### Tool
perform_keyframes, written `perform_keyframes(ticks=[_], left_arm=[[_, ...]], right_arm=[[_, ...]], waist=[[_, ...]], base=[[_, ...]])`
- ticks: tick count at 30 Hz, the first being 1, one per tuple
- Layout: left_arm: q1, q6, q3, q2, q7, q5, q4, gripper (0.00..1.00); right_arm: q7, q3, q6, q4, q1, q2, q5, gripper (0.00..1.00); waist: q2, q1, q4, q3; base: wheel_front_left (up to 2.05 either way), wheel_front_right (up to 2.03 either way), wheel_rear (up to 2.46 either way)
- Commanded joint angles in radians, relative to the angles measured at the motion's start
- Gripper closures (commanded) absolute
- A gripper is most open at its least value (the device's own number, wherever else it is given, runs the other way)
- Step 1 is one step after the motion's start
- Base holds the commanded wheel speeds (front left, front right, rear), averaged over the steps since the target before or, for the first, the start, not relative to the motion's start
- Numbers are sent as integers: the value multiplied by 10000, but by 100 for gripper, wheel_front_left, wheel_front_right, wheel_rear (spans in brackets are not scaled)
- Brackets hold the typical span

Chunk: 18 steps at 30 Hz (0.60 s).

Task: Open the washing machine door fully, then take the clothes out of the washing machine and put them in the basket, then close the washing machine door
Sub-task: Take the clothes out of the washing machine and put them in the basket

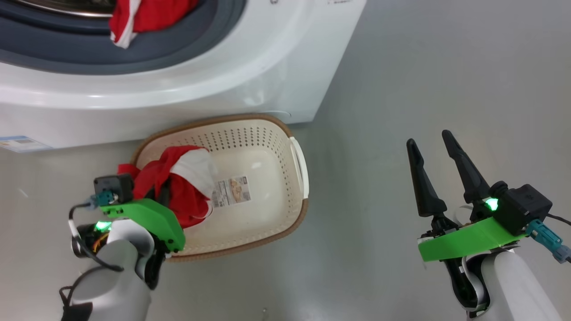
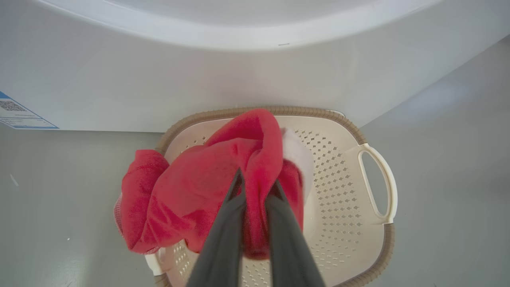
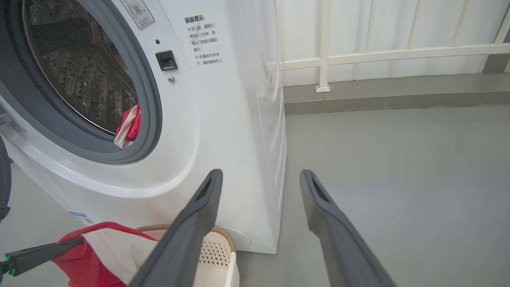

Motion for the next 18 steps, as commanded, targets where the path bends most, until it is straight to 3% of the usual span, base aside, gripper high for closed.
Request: perform_keyframes(ticks=[1, 8, 18], left_arm=[[-217, -69, 225, 264, 57, -100, 75, 100], [-1073, -130, 188, 469, 735, -301, 1292, 100], [-1406, 78, 82, 804, 2004, -382, 1684, 100]], right_arm=[[-63, 233, 63, -270, -137, -20, 155, 0], [-63, 389, 63, -298, -360, -20, 354, 0], [-63, 523, 63, -360, -591, -20, 496, 0]], waist=[[-1, 0, -210, 310], [-1, 0, -560, 1015], [-1, 0, -867, 1797]], base=[[0, 0, 0], [0, 0, 0], [0, 0, 0]])
